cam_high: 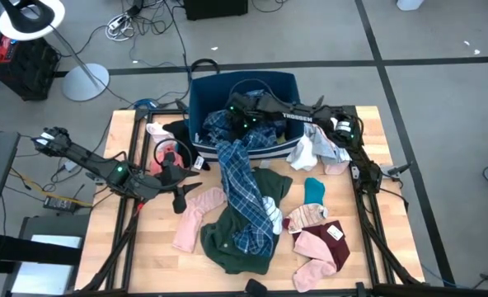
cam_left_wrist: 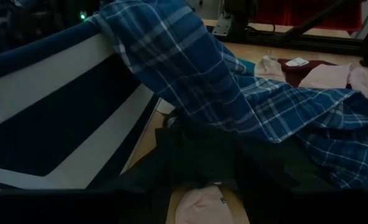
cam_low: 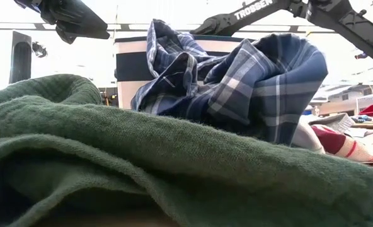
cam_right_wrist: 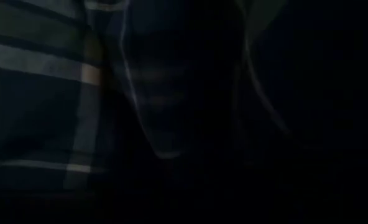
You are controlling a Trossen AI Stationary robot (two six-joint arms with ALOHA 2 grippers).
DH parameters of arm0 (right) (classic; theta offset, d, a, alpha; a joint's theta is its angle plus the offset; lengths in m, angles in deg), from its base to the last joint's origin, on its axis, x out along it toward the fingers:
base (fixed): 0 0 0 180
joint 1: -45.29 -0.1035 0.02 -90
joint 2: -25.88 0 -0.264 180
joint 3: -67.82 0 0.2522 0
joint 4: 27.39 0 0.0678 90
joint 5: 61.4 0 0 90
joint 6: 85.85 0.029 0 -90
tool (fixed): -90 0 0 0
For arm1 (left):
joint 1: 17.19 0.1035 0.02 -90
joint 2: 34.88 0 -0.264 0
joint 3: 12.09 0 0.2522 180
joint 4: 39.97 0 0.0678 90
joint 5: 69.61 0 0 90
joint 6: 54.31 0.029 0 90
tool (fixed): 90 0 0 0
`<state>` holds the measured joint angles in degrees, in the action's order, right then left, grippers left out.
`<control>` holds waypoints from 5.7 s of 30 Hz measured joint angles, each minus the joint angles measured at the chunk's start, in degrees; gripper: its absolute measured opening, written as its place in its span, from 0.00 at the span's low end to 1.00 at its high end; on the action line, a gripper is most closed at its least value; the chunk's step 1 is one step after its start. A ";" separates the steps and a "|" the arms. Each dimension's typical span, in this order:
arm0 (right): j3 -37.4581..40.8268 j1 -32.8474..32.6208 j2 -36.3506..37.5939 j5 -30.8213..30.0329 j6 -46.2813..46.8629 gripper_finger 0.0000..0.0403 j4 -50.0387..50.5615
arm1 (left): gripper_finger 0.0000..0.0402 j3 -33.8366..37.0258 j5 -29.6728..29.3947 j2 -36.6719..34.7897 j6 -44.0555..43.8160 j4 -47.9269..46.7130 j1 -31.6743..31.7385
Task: Sort clothes
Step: Put the blue checkered polo into the blue laundry bin, then put the gray underwear into the blue laundry bin
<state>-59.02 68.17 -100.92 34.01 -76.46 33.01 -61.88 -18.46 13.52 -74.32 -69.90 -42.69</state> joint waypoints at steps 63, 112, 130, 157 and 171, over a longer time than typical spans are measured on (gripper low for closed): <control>52.94 -32.37 35.22 -17.10 20.55 0.42 -35.61 | 0.41 -0.06 2.67 -0.02 0.56 0.63 0.00; 3.40 -1.78 34.49 -18.50 -11.60 0.01 -10.30 | 0.41 -0.02 2.49 -0.01 2.97 1.09 0.00; 3.45 -1.67 7.43 -9.79 0.58 0.16 3.68 | 0.41 0.00 2.49 -0.02 3.03 1.56 0.00; 3.49 -0.85 24.34 -5.77 0.90 0.54 3.65 | 0.41 0.00 2.49 -0.02 3.01 1.53 0.00; 3.46 -14.46 38.61 -27.09 7.34 0.53 22.74 | 0.41 0.00 2.49 -0.02 2.79 1.53 0.00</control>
<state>-55.56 53.71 -62.31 6.92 -69.12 55.75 -61.88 -15.97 13.50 -71.52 -68.36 -42.69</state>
